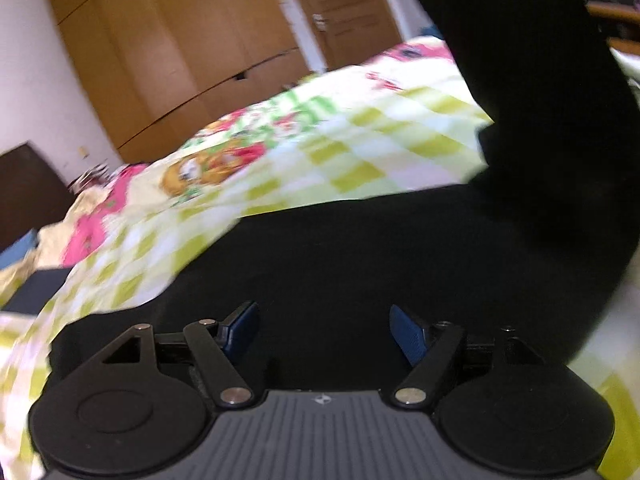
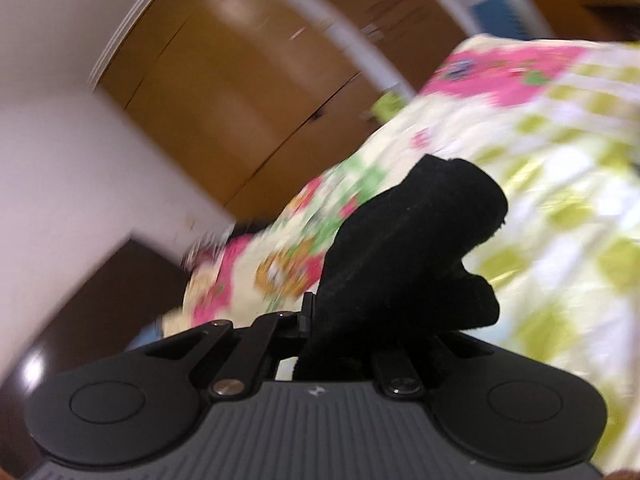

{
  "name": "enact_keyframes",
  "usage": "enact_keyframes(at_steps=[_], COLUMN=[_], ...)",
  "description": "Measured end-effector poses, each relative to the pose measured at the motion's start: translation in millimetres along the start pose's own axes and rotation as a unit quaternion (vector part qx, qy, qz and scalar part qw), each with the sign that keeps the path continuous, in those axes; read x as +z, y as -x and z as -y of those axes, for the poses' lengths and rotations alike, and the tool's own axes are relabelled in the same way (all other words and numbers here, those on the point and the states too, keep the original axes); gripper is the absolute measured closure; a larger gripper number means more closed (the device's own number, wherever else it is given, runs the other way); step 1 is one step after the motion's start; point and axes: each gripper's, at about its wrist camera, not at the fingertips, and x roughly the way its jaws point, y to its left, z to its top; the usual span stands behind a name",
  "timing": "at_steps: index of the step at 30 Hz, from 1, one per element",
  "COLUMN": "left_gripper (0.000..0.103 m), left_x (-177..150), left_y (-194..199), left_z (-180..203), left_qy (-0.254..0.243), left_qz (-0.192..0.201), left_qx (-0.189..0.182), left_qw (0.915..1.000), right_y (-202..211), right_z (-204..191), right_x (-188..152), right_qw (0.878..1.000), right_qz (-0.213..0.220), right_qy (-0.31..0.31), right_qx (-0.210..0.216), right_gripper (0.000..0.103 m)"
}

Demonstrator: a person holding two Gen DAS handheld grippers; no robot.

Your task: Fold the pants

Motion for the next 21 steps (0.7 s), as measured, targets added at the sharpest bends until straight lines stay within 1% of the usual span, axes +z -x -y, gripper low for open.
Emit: enact_keyframes(at_steps=[2, 3, 4, 6, 7, 9, 10, 12, 13, 15, 16, 17, 18, 20, 21], left_gripper=[0.017, 0.017, 0.017, 0.017, 0.017, 0.017, 0.017, 0.017, 0.017, 0.017, 0.017, 0.017, 0.017, 0.017, 0.017], left_x=[-8, -13, -20, -36, -44, -61, -66, -73, -74, -80, -83, -85, -87, -89, -90], left_y=[8, 10, 13, 18, 20, 24, 26, 32, 33, 31, 28, 25, 23, 23, 24], left_z=[-24, -39, -53, -76, -87, -107, -115, -133, -138, -146, -148, -151, -155, -160, -161], left_qy=[0.029, 0.043, 0.056, 0.077, 0.089, 0.118, 0.137, 0.179, 0.186, 0.186, 0.188, 0.195, 0.205, 0.219, 0.218], left_qz=[0.001, -0.001, -0.004, -0.014, -0.021, -0.036, -0.040, -0.034, -0.031, -0.033, -0.037, -0.041, -0.043, -0.041, -0.037], left_qx=[0.012, 0.020, 0.029, 0.045, 0.051, 0.064, 0.062, 0.055, 0.057, 0.066, 0.067, 0.064, 0.057, 0.050, 0.052], left_qw=[0.9995, 0.9989, 0.9980, 0.9959, 0.9945, 0.9904, 0.9878, 0.9817, 0.9803, 0.9797, 0.9792, 0.9779, 0.9761, 0.9735, 0.9737], right_y=[-33, -49, -64, -99, -119, -149, -152, -164, -160, -157, -158, -157, -160, -163, -162], right_z=[-40, -60, -79, -109, -126, -154, -165, -181, -187, -197, -200, -201, -202, -202, -200], right_x=[-18, -30, -48, -81, -101, -145, -169, -206, -222, -247, -255, -261, -263, -264, -259], right_qw=[0.998, 0.995, 0.991, 0.978, 0.968, 0.942, 0.929, 0.901, 0.889, 0.858, 0.847, 0.843, 0.844, 0.851, 0.855], right_qz=[-0.035, -0.056, -0.074, -0.117, -0.141, -0.172, -0.181, -0.201, -0.203, -0.197, -0.195, -0.197, -0.200, -0.202, -0.203], right_qy=[0.056, 0.085, 0.113, 0.171, 0.205, 0.289, 0.324, 0.384, 0.412, 0.474, 0.494, 0.500, 0.498, 0.485, 0.477], right_qx=[0.007, 0.011, 0.012, 0.017, 0.014, -0.004, -0.006, -0.003, -0.001, -0.004, -0.004, -0.004, -0.008, -0.016, -0.019], right_gripper=[0.096, 0.096, 0.096, 0.096, 0.096, 0.096, 0.096, 0.096, 0.096, 0.096, 0.096, 0.096, 0.096, 0.096, 0.096])
